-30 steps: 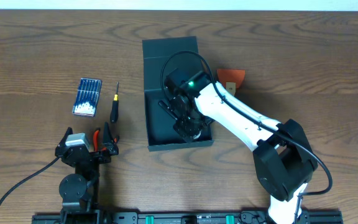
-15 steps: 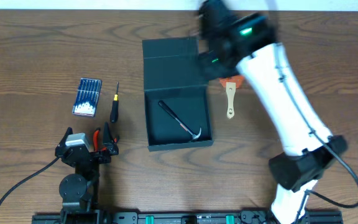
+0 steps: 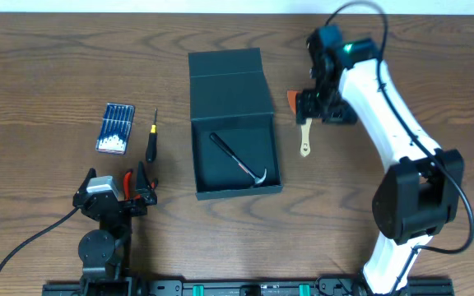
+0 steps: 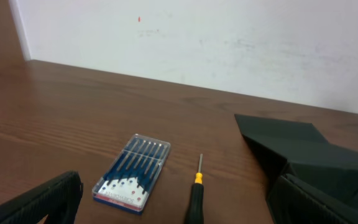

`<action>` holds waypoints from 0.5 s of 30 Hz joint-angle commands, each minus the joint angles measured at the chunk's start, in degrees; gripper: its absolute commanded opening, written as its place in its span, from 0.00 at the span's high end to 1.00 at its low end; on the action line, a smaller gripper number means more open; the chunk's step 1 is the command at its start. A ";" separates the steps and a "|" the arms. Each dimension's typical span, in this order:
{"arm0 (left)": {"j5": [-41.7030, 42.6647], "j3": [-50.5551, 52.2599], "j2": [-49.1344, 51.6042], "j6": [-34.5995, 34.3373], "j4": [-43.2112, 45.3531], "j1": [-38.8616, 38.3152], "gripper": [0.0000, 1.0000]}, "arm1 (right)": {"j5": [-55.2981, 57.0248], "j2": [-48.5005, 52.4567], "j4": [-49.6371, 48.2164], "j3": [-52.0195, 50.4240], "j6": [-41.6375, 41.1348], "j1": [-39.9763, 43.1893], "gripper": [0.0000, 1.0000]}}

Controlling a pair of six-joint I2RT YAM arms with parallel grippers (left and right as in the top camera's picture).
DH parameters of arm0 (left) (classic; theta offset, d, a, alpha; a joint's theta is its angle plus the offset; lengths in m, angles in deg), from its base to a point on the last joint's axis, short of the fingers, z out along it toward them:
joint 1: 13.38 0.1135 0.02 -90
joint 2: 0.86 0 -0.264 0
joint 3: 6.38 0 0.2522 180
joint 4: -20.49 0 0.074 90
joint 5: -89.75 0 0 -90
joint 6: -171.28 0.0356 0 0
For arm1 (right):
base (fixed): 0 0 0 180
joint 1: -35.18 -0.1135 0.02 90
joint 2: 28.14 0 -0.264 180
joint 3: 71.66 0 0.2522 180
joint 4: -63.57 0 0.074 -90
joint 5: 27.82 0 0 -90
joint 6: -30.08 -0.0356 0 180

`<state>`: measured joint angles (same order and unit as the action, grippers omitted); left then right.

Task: Pack container
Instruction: 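Move the right gripper to the scraper and grasp its wooden handle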

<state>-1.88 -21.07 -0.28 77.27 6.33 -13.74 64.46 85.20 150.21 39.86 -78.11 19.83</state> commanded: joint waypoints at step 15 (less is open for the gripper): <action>-0.07 0.66 -0.35 0.79 -1.07 0.31 0.02 | -1.25 0.28 -19.41 -18.80 -6.29 -0.26 0.21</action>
<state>-1.88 -21.07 -0.28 77.27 6.33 -13.74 63.44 85.75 132.24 21.96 -82.97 19.78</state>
